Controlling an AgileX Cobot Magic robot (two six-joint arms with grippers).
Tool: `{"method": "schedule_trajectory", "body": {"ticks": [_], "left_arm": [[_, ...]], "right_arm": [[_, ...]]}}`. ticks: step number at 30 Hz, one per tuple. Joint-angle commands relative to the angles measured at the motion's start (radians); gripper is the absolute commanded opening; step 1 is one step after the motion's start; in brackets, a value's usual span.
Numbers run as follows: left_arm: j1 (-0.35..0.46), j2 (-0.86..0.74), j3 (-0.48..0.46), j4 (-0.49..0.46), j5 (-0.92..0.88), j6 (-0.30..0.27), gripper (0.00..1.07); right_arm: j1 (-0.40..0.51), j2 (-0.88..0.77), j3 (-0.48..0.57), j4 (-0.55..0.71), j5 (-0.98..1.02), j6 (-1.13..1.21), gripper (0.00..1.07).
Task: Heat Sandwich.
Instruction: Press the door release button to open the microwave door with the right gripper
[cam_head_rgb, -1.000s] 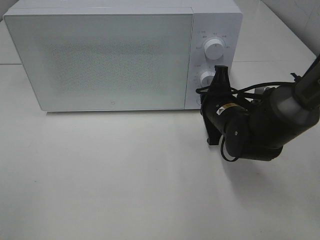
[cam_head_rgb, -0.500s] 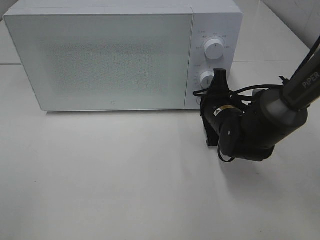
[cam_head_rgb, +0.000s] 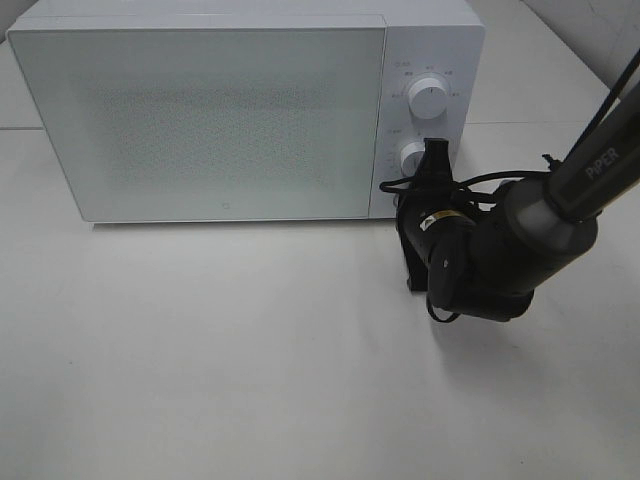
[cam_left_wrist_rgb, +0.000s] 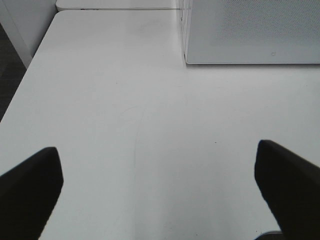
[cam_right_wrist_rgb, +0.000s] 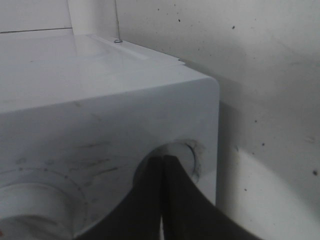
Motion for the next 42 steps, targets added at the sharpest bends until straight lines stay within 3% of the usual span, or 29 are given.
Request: {"method": "schedule_trajectory", "body": {"ticks": [1,8,18,42], "left_arm": [[0.0,-0.01,0.0,-0.007,-0.01,-0.001,1.0],[0.0,-0.01,0.0,-0.007,-0.01,-0.001,1.0],[0.0,-0.01,0.0,-0.007,-0.01,-0.001,1.0],[0.0,-0.01,0.0,-0.007,-0.01,-0.001,1.0]], "right_arm": [[-0.008,0.011,-0.045,-0.017,-0.085,-0.017,0.0],[-0.018,0.014,-0.098,-0.006,-0.186,-0.069,0.0],[-0.066,0.026,-0.195,-0.018,-0.108,-0.148,0.0],[-0.063,0.026,-0.202,-0.029,-0.061,-0.163,0.0]]}}
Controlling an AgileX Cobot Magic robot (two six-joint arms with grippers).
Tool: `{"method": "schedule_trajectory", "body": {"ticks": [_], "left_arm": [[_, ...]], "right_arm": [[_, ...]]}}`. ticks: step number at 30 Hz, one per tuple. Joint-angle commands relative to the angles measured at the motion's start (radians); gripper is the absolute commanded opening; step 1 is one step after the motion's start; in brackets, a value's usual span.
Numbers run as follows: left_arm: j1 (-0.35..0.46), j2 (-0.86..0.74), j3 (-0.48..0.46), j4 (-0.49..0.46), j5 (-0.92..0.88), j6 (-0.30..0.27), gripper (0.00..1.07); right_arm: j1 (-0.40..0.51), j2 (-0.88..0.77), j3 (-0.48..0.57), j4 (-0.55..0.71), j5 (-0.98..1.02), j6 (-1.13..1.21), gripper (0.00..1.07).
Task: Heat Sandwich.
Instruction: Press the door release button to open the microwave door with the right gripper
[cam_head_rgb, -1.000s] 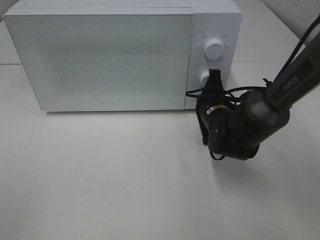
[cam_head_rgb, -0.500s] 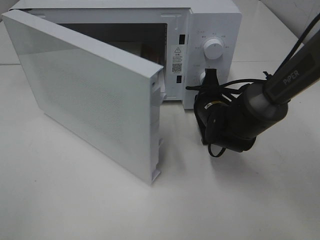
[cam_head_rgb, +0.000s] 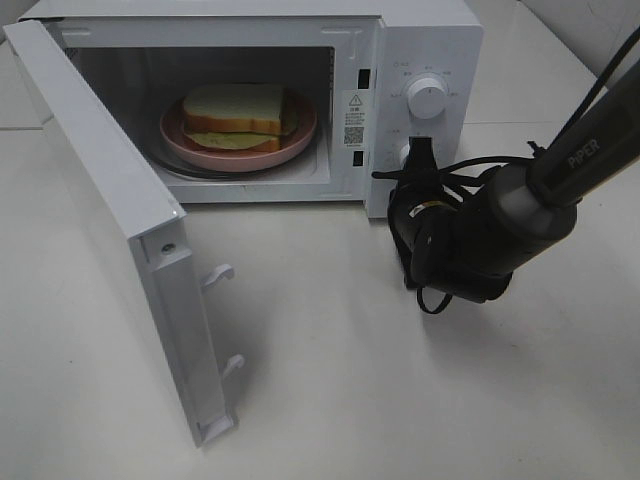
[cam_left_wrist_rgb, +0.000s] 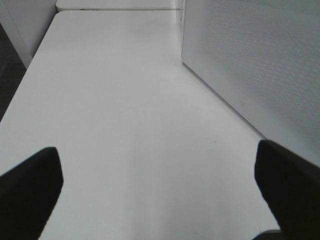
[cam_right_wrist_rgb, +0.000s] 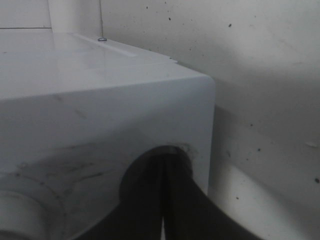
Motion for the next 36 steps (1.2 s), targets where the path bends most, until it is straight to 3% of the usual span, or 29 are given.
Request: {"method": "schedule_trajectory", "body": {"ticks": [1,20,25,36], "left_arm": [[0.0,-0.01,0.0,-0.007,-0.01,-0.001,1.0],[0.0,-0.01,0.0,-0.007,-0.01,-0.001,1.0],[0.0,-0.01,0.0,-0.007,-0.01,-0.001,1.0],[0.0,-0.01,0.0,-0.007,-0.01,-0.001,1.0]], "right_arm": [[-0.056,0.001,-0.105,-0.121,-0.161,-0.007,0.0],[-0.045,-0.005,-0.1,-0.126,-0.051,0.016,0.0],[-0.045,-0.047,-0.038,-0.137,0.012,0.02,0.0],[0.066,-0.109,0.17,-0.151,0.041,0.138,0.0]]}}
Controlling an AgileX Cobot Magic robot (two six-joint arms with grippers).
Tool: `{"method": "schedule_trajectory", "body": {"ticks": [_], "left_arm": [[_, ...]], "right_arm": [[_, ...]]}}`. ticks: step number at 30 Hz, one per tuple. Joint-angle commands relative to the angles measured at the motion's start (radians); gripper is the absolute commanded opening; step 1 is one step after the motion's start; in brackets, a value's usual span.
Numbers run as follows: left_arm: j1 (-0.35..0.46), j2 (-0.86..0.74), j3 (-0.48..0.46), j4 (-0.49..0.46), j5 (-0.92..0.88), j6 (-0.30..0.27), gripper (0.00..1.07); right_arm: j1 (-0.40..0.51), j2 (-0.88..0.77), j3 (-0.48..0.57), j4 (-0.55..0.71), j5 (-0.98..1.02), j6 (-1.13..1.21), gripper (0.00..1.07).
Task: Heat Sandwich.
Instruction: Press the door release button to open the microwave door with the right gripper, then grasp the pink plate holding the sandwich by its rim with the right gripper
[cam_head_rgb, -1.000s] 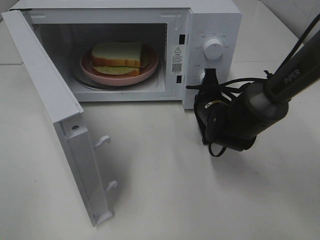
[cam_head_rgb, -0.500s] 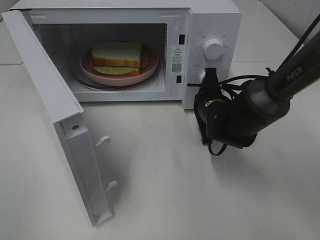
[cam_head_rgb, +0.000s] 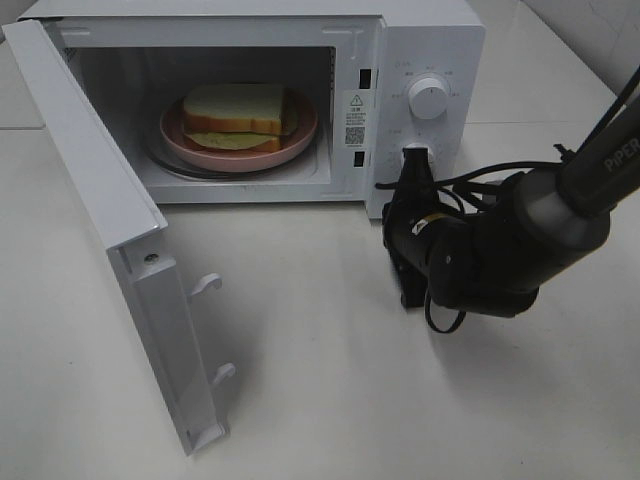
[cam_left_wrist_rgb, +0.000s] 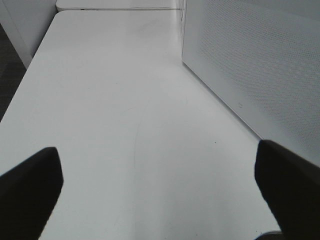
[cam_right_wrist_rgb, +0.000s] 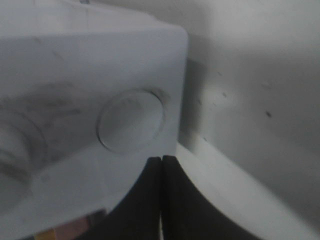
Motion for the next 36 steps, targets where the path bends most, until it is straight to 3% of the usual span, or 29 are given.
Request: {"method": "schedule_trajectory", "body": {"ticks": [1,16,20,30,36], "left_arm": [[0.0,-0.01,0.0,-0.007,-0.01,-0.001,1.0],[0.0,-0.01,0.0,-0.007,-0.01,-0.001,1.0],[0.0,-0.01,0.0,-0.007,-0.01,-0.001,1.0],[0.0,-0.01,0.0,-0.007,-0.01,-0.001,1.0],[0.0,-0.01,0.0,-0.007,-0.01,-0.001,1.0]], "right_arm": [[0.036,-0.033,0.057,-0.02,-0.004,0.026,0.0],[0.059,-0.313,0.253,-0.016,0.074,-0.129,0.0],[0.059,-0.432,0.251,-0.016,0.257,-0.32,0.0],[0.058,-0.553,0.251,-0.029,0.575,-0.744,0.01],[0.052,-0.593,0.191,-0.158,0.836,-0.89,0.03]]}}
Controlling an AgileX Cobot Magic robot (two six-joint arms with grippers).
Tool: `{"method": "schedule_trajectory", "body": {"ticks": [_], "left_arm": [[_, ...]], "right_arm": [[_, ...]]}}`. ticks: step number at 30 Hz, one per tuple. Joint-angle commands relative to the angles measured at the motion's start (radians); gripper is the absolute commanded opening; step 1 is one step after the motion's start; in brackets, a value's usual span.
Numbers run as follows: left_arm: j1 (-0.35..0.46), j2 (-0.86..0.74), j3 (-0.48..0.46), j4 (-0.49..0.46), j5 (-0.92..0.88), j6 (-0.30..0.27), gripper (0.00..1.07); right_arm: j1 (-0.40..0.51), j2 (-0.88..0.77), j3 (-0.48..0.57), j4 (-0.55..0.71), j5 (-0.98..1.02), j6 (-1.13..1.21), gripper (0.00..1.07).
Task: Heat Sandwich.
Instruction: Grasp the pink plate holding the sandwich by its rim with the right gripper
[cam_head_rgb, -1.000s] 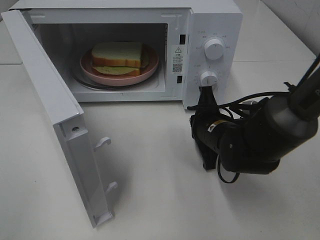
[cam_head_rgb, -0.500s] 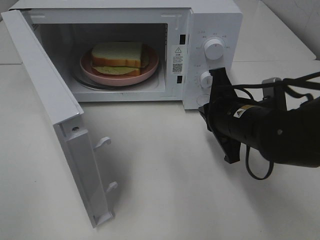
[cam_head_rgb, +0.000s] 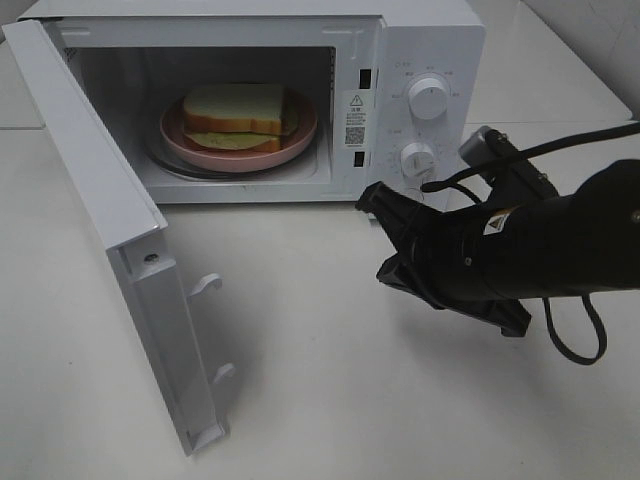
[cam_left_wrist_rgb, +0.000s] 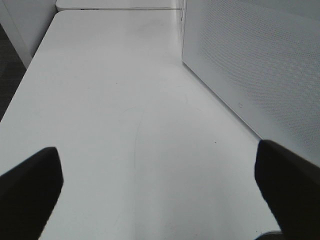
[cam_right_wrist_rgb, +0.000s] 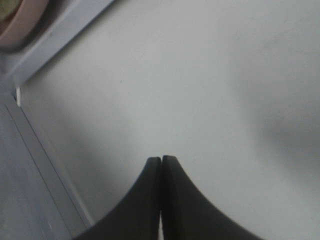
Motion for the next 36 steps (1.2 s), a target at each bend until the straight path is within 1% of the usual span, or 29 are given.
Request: {"method": "schedule_trajectory", "body": {"ticks": [1,3,4,6,8,9,11,13,14,16,17,18,21,22,24,26,27,28,30,31,34,35,36], "left_arm": [[0.0,-0.01,0.0,-0.007,-0.01,-0.001,1.0],[0.0,-0.01,0.0,-0.007,-0.01,-0.001,1.0],[0.0,-0.01,0.0,-0.007,-0.01,-0.001,1.0],[0.0,-0.01,0.0,-0.007,-0.01,-0.001,1.0],[0.0,-0.01,0.0,-0.007,-0.01,-0.001,1.0],[0.0,-0.01,0.0,-0.007,-0.01,-0.001,1.0],[0.0,-0.01,0.0,-0.007,-0.01,-0.001,1.0],[0.0,-0.01,0.0,-0.007,-0.01,-0.001,1.0],[0.0,-0.01,0.0,-0.007,-0.01,-0.001,1.0],[0.0,-0.01,0.0,-0.007,-0.01,-0.001,1.0],[0.0,-0.01,0.0,-0.007,-0.01,-0.001,1.0],[0.0,-0.01,0.0,-0.007,-0.01,-0.001,1.0],[0.0,-0.01,0.0,-0.007,-0.01,-0.001,1.0],[0.0,-0.01,0.0,-0.007,-0.01,-0.001,1.0],[0.0,-0.01,0.0,-0.007,-0.01,-0.001,1.0],[0.0,-0.01,0.0,-0.007,-0.01,-0.001,1.0],[0.0,-0.01,0.0,-0.007,-0.01,-0.001,1.0],[0.0,-0.01,0.0,-0.007,-0.01,-0.001,1.0],[0.0,-0.01,0.0,-0.007,-0.01,-0.001,1.0],[0.0,-0.01,0.0,-0.007,-0.01,-0.001,1.0],[0.0,-0.01,0.0,-0.007,-0.01,-0.001,1.0],[0.0,-0.01,0.0,-0.007,-0.01,-0.001,1.0],[0.0,-0.01,0.0,-0.007,-0.01,-0.001,1.0]], "right_arm": [[0.0,-0.02,-0.054,-0.106,0.165,-0.082,0.04],[0.0,-0.02,-0.102,-0.197,0.295,-0.135,0.05],[0.0,-0.02,-0.102,-0.197,0.295,-0.135,0.05],[0.0,-0.02,-0.123,-0.242,0.351,-0.164,0.06],[0.0,-0.02,-0.148,-0.327,0.427,-0.22,0.06],[0.0,-0.02,-0.148,-0.327,0.427,-0.22,0.06],[0.0,-0.02,-0.166,-0.359,0.487,-0.261,0.07],[0.0,-0.02,-0.187,-0.393,0.559,-0.349,0.08],[0.0,-0.02,-0.187,-0.393,0.559,-0.349,0.08],[0.0,-0.02,-0.202,-0.408,0.602,-0.437,0.09],[0.0,-0.02,-0.218,-0.409,0.646,-0.559,0.09],[0.0,-0.02,-0.218,-0.409,0.646,-0.559,0.09],[0.0,-0.02,-0.246,-0.409,0.703,-0.727,0.1],[0.0,-0.02,-0.267,-0.409,0.743,-0.834,0.11],[0.0,-0.02,-0.274,-0.409,0.755,-0.875,0.11],[0.0,-0.02,-0.305,-0.41,0.796,-1.01,0.11],[0.0,-0.02,-0.313,-0.41,0.806,-1.061,0.12],[0.0,-0.02,-0.313,-0.41,0.806,-1.061,0.12],[0.0,-0.02,-0.326,-0.411,0.818,-1.172,0.12],[0.0,-0.02,-0.336,-0.411,0.819,-1.276,0.13],[0.0,-0.02,-0.344,-0.411,0.823,-1.367,0.13],[0.0,-0.02,-0.35,-0.411,0.824,-1.467,0.13],[0.0,-0.02,-0.352,-0.413,0.825,-1.514,0.14]]}}
